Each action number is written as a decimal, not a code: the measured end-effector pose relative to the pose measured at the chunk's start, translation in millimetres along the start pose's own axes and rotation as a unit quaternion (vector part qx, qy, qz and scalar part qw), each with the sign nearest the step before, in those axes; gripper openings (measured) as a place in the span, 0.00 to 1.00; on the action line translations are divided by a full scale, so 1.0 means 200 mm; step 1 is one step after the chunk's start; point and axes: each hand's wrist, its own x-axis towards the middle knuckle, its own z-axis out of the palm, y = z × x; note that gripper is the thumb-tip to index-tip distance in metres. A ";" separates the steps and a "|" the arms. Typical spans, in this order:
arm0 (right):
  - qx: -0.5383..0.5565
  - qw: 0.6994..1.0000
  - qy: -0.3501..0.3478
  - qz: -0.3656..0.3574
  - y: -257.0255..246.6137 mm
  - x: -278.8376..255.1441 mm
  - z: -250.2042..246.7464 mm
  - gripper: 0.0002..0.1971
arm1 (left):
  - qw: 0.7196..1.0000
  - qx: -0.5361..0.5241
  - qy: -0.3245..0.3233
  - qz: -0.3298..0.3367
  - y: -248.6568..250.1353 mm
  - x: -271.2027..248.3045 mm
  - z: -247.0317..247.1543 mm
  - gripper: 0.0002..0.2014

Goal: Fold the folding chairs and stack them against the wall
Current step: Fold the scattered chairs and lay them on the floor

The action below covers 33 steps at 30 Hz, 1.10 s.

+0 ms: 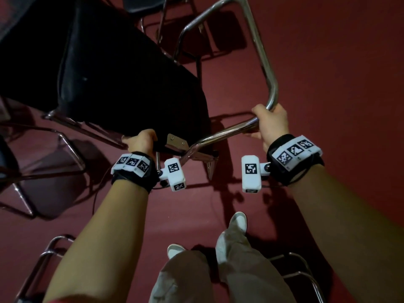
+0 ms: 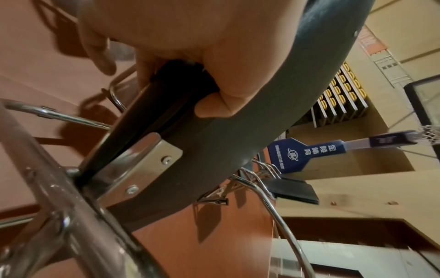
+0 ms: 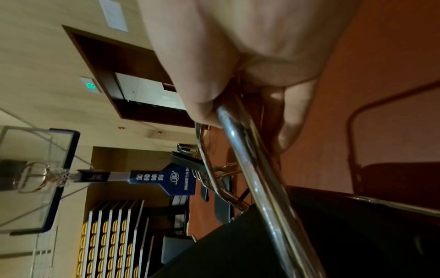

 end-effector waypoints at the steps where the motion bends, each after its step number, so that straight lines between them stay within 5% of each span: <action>1: 0.004 1.000 -0.001 0.000 0.00 -0.01 0.00 0.06 | 1.000 0.005 0.011 0.013 0.00 0.01 0.01 0.55; 11: -0.009 0.999 -0.027 -0.025 -0.14 -0.04 0.06 0.09 | 0.992 0.110 0.046 0.031 0.05 -0.06 0.11 0.50; 16: -0.011 0.999 -0.022 -0.021 -0.17 -0.06 0.08 0.08 | 0.991 0.130 -0.018 0.027 0.06 0.04 0.05 0.59; 18: -0.005 0.999 -0.022 -0.024 -0.16 -0.06 0.09 0.08 | 0.989 0.137 -0.052 0.016 0.12 0.04 0.01 0.53; 21: 0.009 0.999 -0.031 -0.020 -0.16 -0.08 0.11 0.08 | 0.992 0.097 -0.074 0.039 0.24 0.05 -0.03 0.31; 26: 0.023 1.000 -0.017 -0.011 -0.17 -0.06 0.09 0.08 | 0.994 0.075 -0.052 0.057 0.24 0.08 0.02 0.44; 33: 0.047 0.999 0.002 0.021 -0.19 0.02 -0.03 0.06 | 0.989 0.097 -0.014 0.107 0.20 0.08 0.21 0.48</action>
